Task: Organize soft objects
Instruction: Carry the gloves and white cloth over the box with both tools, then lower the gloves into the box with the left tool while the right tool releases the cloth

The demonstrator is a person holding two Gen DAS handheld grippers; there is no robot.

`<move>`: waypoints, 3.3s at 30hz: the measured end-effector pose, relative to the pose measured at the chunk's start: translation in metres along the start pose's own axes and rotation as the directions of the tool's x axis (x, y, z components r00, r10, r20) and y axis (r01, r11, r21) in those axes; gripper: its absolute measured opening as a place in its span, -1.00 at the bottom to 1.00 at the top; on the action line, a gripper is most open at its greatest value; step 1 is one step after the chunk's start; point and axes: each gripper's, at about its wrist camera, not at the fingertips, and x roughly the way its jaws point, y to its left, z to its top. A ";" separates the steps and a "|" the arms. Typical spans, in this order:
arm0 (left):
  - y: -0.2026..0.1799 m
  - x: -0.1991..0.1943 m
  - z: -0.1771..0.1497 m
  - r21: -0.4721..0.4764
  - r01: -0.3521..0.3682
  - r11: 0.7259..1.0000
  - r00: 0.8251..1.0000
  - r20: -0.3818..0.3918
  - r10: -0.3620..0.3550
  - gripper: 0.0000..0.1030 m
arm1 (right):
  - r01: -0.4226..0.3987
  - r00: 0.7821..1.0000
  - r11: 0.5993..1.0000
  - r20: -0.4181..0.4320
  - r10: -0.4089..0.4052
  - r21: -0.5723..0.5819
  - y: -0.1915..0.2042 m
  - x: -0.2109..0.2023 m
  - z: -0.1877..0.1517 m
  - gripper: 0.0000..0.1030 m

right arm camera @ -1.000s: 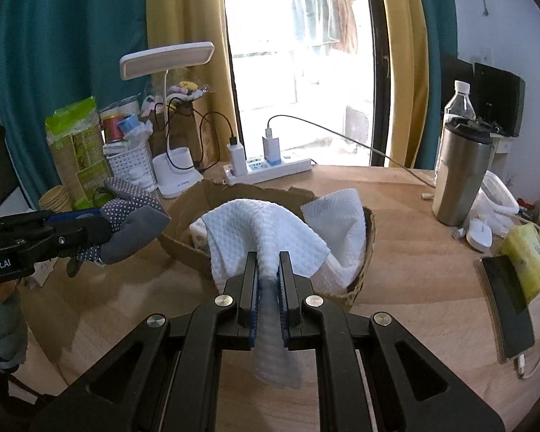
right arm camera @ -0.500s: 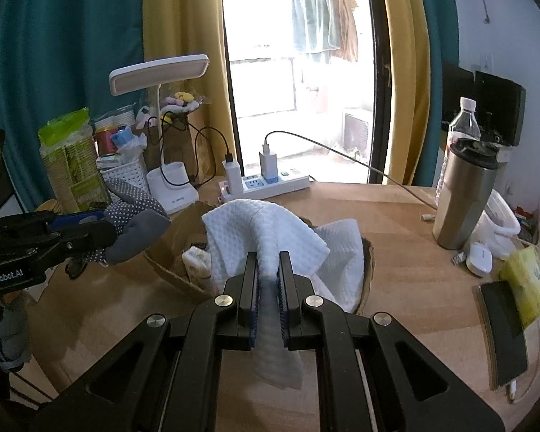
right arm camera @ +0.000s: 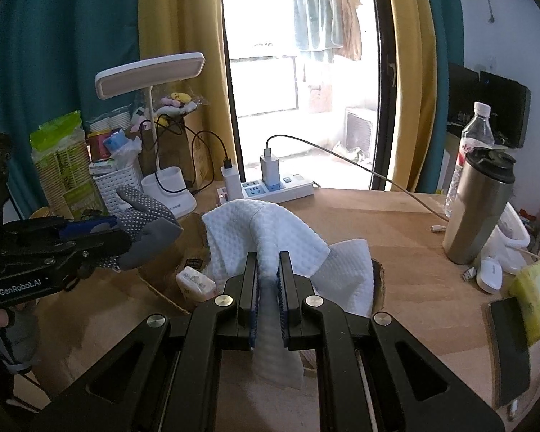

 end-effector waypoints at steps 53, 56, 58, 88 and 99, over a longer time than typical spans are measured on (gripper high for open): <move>0.031 0.118 0.007 -0.053 0.098 0.994 0.985 -0.139 -0.105 -0.34 | -0.019 0.976 0.999 -0.215 0.025 0.034 0.004 0.119 -0.015 -0.79; 0.034 0.124 0.007 -0.072 0.083 0.994 0.983 -0.156 -0.094 -0.24 | -0.022 0.976 0.999 -0.214 0.030 0.040 0.003 0.119 -0.015 -0.79; 0.037 0.126 0.007 -0.080 0.067 0.995 0.984 -0.161 -0.079 -0.06 | -0.024 0.976 0.999 -0.214 0.033 0.042 0.002 0.119 -0.015 -0.76; 0.030 0.059 0.010 -0.082 0.026 0.996 0.997 -0.076 -0.032 0.20 | -0.003 0.993 1.000 -0.116 0.005 0.025 0.016 0.057 -0.005 0.04; 0.018 0.025 0.003 -0.063 0.022 0.998 0.999 -0.033 -0.024 0.20 | 0.021 0.997 1.000 -0.072 -0.020 0.017 0.024 0.026 -0.007 0.14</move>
